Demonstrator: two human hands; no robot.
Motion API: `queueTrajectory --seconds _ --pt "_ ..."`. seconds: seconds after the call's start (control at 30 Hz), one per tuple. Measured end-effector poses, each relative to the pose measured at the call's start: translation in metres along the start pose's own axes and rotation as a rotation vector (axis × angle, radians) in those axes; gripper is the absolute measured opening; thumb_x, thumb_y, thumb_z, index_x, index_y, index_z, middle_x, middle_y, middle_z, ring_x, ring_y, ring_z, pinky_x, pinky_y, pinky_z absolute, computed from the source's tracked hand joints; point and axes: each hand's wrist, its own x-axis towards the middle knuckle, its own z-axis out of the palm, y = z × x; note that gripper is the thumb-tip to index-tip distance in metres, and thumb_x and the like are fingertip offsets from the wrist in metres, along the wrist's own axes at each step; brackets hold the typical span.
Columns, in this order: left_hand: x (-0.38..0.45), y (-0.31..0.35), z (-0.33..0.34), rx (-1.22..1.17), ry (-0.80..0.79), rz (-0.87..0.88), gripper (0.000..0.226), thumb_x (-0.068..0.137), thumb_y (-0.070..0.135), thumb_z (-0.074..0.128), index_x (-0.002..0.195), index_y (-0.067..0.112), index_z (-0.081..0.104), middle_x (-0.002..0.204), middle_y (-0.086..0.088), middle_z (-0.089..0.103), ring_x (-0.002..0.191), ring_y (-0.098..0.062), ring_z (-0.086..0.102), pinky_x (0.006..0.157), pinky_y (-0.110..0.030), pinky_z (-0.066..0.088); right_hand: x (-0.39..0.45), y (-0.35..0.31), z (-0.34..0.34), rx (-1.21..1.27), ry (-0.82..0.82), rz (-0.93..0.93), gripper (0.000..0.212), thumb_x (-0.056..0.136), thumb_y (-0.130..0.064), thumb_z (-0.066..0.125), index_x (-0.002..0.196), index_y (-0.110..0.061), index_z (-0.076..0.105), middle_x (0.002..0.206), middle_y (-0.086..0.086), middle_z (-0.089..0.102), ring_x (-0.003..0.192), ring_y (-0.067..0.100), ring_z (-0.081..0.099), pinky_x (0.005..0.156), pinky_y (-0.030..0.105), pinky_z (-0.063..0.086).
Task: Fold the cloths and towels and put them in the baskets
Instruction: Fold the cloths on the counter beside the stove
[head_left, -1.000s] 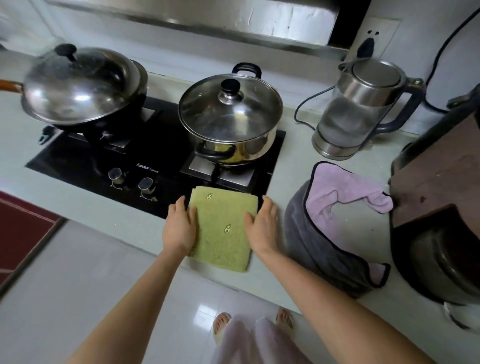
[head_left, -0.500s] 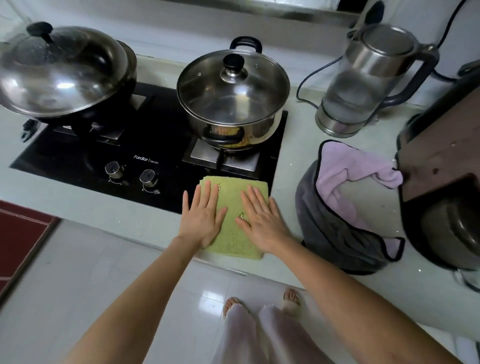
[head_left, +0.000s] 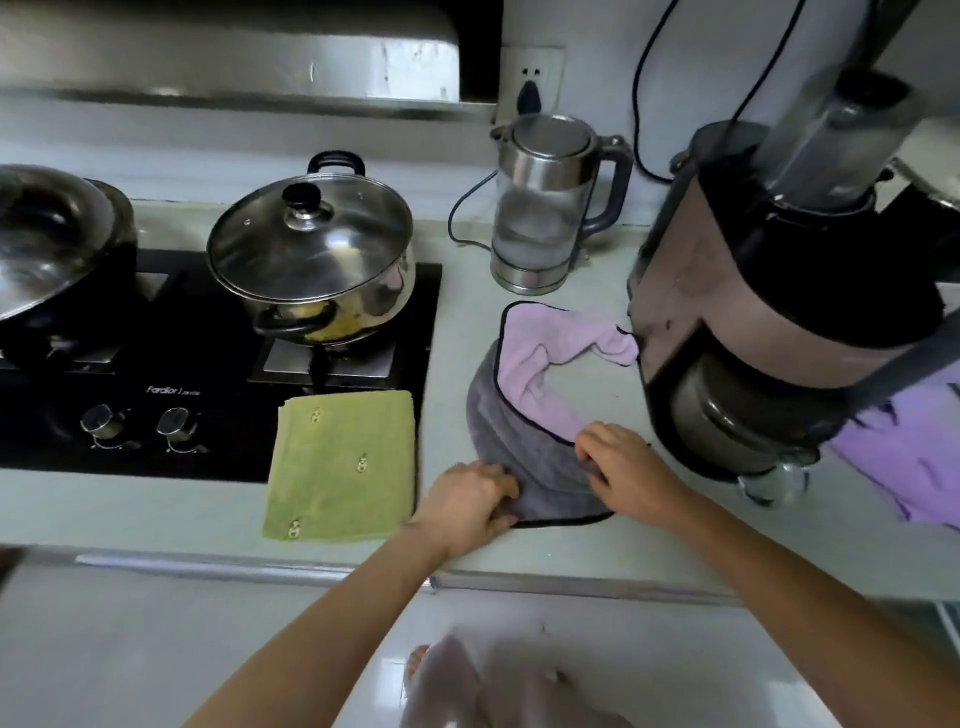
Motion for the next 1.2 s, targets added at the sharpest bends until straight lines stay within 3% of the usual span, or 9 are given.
queueTrajectory --seconds 0.1,0.17,0.3,0.43,0.57,0.77,0.97,1.1,1.2 --pt "-0.001 0.019 0.017 0.087 -0.036 -0.025 0.041 0.081 0.038 0.064 0.118 0.020 0.059 0.118 0.000 0.056 0.112 -0.021 0.051 0.089 -0.032 0.042 -0.025 0.024 0.000 -0.113 -0.113 -0.040 0.031 0.072 -0.019 0.065 0.099 -0.015 0.050 0.104 0.004 0.051 0.090 0.027 0.052 0.081 0.037 0.042" --pt "-0.002 0.029 0.023 0.183 0.009 -0.069 0.039 0.058 0.032 0.081 0.094 0.024 0.068 0.095 0.003 0.061 0.090 -0.017 0.060 0.066 -0.026 0.049 -0.032 0.031 0.005 -0.179 -0.158 -0.031 0.039 0.079 -0.010 0.059 0.114 -0.016 0.042 0.111 0.007 0.052 0.099 0.030 0.051 0.092 0.038 0.039" --pt "-0.004 0.042 0.036 0.222 0.151 -0.203 0.028 0.054 0.018 0.085 0.067 0.023 0.061 0.075 0.006 0.058 0.073 -0.015 0.060 0.043 -0.025 0.042 -0.032 0.030 0.004 0.010 -0.040 0.035 0.042 0.080 0.008 0.046 0.111 -0.019 0.036 0.101 0.009 0.055 0.091 0.034 0.055 0.077 0.039 0.042" --pt "-0.014 0.052 0.032 -0.025 0.159 -0.324 0.012 0.093 0.016 0.047 0.103 0.023 0.049 0.111 0.006 0.052 0.108 -0.017 0.048 0.068 -0.034 0.044 -0.029 0.028 -0.020 0.389 0.119 0.162 0.034 0.085 0.009 0.043 0.106 -0.013 0.058 0.097 0.009 0.052 0.085 0.030 0.057 0.078 0.037 0.046" --pt "-0.006 0.080 0.011 -0.296 0.304 -0.372 0.043 0.084 0.043 0.063 0.115 0.020 0.046 0.111 0.005 0.052 0.104 -0.016 0.049 0.074 -0.034 0.045 -0.031 0.006 -0.064 0.736 0.150 0.270 0.031 0.089 0.008 0.045 0.098 -0.006 0.071 0.099 0.007 0.064 0.087 0.012 0.057 0.073 0.007 0.039" --pt "0.016 0.094 -0.036 -0.932 0.522 -0.541 0.015 0.089 0.019 0.061 0.079 0.013 0.051 0.078 -0.007 0.061 0.077 -0.032 0.065 0.065 -0.047 0.058 -0.030 -0.036 -0.133 0.997 0.284 0.258 0.031 0.096 0.002 0.045 0.094 -0.016 0.071 0.093 0.002 0.069 0.086 0.010 0.062 0.078 0.016 0.045" --pt "0.017 0.080 -0.144 -1.300 0.875 -0.557 0.009 0.100 0.009 0.035 0.092 0.012 0.037 0.094 -0.016 0.050 0.078 -0.027 0.059 0.053 -0.040 0.058 -0.022 -0.039 -0.204 0.417 0.311 0.248 0.026 0.075 -0.023 0.077 0.093 -0.011 0.064 0.096 -0.001 0.050 0.085 0.011 0.050 0.070 0.026 0.042" --pt "0.014 0.081 -0.211 -1.179 0.935 -0.495 0.006 0.100 0.007 0.035 0.095 0.010 0.039 0.089 -0.012 0.046 0.071 -0.020 0.050 0.037 -0.020 0.047 -0.012 -0.050 -0.237 -0.148 0.379 0.274 0.029 0.082 -0.015 0.064 0.109 -0.007 0.055 0.116 0.012 0.046 0.096 0.032 0.058 0.072 0.033 0.042" --pt "0.014 0.086 -0.250 -1.283 1.000 -0.473 0.007 0.099 0.003 0.037 0.097 0.009 0.040 0.093 -0.008 0.046 0.083 -0.025 0.055 0.055 -0.029 0.059 -0.007 -0.069 -0.265 -0.333 0.554 0.268 0.032 0.088 -0.025 0.058 0.115 -0.011 0.052 0.121 0.010 0.043 0.101 0.031 0.055 0.068 0.036 0.042"
